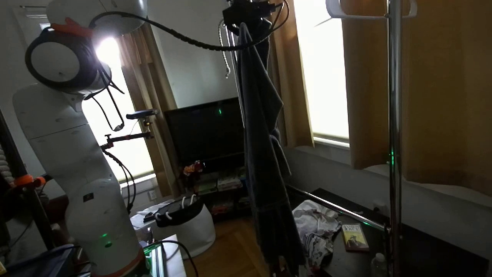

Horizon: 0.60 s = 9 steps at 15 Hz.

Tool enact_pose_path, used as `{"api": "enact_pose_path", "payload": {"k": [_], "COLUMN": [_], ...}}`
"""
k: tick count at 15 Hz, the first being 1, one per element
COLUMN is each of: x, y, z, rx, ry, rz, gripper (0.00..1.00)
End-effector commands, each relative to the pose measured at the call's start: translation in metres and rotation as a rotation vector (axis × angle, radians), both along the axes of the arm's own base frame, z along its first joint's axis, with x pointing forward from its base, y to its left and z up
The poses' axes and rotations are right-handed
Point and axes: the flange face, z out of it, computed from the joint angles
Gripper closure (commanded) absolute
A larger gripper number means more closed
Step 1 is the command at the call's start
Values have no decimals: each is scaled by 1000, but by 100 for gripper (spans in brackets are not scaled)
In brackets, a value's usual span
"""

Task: Remove the robe hanged on the left side of the top hanging rail and hang it on the right side of the top hanging rail of the clothes hanging rack

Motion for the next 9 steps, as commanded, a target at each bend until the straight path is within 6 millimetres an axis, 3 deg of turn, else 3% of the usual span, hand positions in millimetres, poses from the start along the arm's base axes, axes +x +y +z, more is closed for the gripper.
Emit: {"api": "enact_pose_path", "payload": {"k": [1, 9], "x": [-36, -79], "y": [-26, -50], "z": [18, 39], "rx": [162, 340], "ry": [-11, -105], "rz": [-80, -282], "gripper": [98, 98]}}
